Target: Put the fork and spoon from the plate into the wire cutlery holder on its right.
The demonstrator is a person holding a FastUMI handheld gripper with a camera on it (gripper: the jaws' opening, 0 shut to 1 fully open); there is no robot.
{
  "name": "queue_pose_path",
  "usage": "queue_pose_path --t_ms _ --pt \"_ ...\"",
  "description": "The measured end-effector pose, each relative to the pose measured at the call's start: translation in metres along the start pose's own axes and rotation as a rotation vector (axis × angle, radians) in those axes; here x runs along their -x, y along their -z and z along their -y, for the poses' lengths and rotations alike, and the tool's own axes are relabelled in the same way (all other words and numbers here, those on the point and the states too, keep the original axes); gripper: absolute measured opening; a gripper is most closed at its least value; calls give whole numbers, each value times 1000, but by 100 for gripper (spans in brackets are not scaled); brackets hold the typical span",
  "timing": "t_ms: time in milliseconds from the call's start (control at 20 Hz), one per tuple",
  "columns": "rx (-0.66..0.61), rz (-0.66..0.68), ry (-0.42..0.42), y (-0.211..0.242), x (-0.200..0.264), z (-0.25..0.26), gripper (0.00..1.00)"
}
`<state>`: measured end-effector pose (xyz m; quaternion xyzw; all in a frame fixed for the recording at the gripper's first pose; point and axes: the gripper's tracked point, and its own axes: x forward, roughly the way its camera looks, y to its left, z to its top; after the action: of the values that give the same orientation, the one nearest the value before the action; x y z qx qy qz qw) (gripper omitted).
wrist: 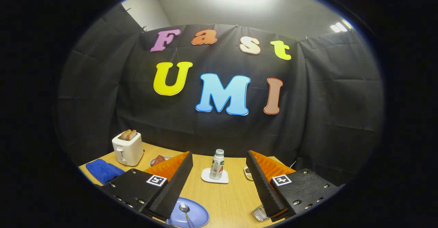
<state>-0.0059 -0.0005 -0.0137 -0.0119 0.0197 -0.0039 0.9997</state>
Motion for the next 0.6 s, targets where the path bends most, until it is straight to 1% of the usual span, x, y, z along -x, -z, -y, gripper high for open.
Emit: queue_pose_path --t_ms 250,600 --pt "12 -42 -18 11 -1 -6 96" --pt "23 -126 -80 34 -4 -25 96"
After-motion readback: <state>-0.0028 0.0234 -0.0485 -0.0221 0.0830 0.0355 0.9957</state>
